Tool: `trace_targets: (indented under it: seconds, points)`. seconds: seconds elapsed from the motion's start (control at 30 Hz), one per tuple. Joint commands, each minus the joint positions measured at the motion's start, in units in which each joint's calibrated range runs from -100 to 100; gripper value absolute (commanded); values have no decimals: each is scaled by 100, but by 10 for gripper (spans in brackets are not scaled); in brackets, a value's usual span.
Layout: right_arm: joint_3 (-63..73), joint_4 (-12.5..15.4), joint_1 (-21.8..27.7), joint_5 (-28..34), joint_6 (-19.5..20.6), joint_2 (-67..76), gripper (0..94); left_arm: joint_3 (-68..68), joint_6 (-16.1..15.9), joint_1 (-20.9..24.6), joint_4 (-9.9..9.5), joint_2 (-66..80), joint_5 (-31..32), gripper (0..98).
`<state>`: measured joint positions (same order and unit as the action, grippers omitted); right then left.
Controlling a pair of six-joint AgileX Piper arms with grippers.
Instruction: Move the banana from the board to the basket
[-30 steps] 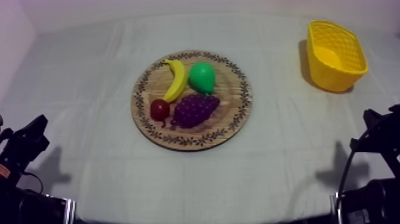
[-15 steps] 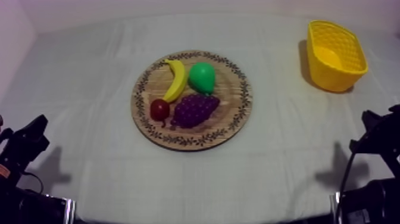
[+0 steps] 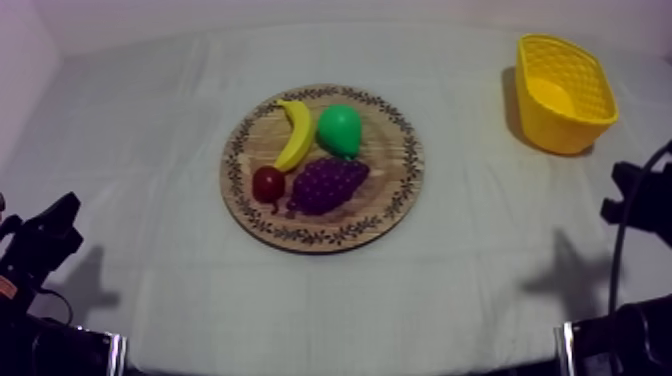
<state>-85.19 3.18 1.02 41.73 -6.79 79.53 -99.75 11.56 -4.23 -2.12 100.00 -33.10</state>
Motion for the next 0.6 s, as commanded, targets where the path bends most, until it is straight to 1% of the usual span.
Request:
trace_targets:
  seconds: [0.0, 0.23, 0.4, 0.47, 0.57]
  points:
    - [1153, 55, -92, 218, -35, -1033, 6, -3, 0, -1, 0, 0, 4, 1]
    - [3250, 235, -375, 988, -124, -2711, 6, -3, -1, -1, 0, 0, 4, 1]
    - [4455, 499, -470, 1483, -237, -3692, 6, -3, -1, -1, 0, 0, 4, 1]
    - [4918, 517, -598, 1772, -179, -4047, 6, -3, -1, -1, 0, 0, 4, 1]
    - [5454, 455, -875, 2008, 20, -4475, 6, -3, -1, -1, 0, 0, 4, 1]
